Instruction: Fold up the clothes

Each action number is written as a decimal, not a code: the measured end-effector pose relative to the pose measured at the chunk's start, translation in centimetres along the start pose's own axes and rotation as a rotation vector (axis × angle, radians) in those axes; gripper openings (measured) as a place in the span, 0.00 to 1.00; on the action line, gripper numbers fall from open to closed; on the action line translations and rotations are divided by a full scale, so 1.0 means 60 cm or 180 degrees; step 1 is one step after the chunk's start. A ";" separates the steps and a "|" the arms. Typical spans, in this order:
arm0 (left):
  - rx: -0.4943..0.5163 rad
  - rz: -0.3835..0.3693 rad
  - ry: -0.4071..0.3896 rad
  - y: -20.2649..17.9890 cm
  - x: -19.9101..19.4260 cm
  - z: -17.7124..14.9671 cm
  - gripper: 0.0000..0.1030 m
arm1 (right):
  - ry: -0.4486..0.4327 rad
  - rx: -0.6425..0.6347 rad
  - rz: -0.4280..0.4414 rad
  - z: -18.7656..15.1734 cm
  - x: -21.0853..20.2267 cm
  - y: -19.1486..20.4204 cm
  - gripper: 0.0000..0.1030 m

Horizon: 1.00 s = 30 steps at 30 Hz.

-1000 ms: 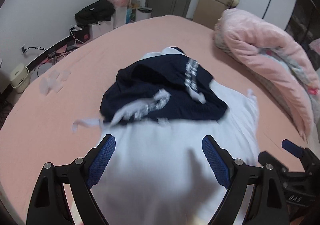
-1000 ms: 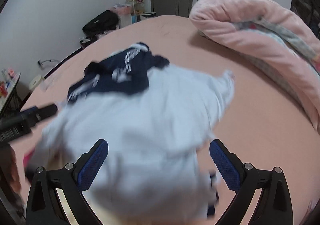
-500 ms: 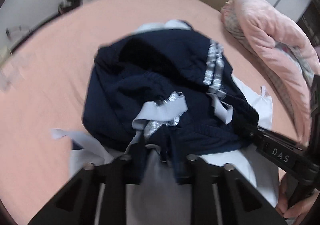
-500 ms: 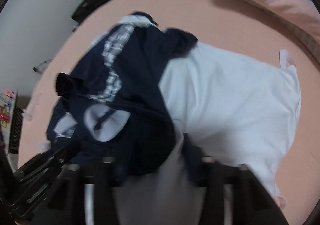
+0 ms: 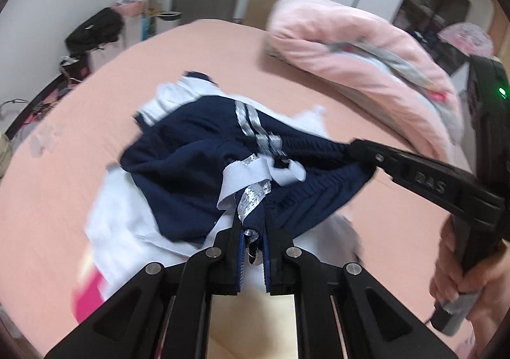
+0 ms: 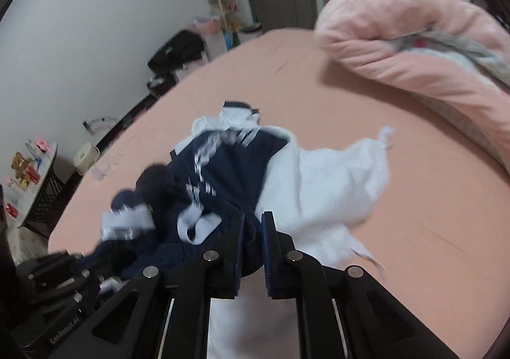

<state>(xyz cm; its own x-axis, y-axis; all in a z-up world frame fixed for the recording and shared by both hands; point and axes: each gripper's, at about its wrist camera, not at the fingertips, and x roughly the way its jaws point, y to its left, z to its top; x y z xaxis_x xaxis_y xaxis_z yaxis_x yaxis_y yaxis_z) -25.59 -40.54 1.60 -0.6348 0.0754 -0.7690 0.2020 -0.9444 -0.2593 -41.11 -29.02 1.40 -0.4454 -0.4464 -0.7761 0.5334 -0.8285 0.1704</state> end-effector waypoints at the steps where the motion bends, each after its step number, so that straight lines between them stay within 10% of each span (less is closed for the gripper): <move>1: 0.0023 -0.0010 0.0016 -0.021 -0.007 -0.023 0.07 | -0.0019 -0.0019 -0.0021 -0.019 -0.020 -0.008 0.08; 22: 0.0840 -0.1055 0.1398 -0.477 0.020 -0.437 0.07 | 0.0328 0.1178 -0.0568 -0.549 -0.379 -0.338 0.08; 30: 0.1032 -0.1122 0.1661 -0.545 -0.006 -0.536 0.09 | 0.0445 0.1318 -0.0817 -0.693 -0.447 -0.420 0.09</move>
<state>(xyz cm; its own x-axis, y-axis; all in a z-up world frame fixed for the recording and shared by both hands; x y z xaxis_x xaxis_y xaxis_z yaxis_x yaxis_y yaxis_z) -7.97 0.63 -8.44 -0.1649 0.4610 -0.8720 -0.2335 -0.8772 -0.4196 -12.70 17.89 -7.36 -0.4093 -0.1846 -0.8935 0.0768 -0.9828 0.1679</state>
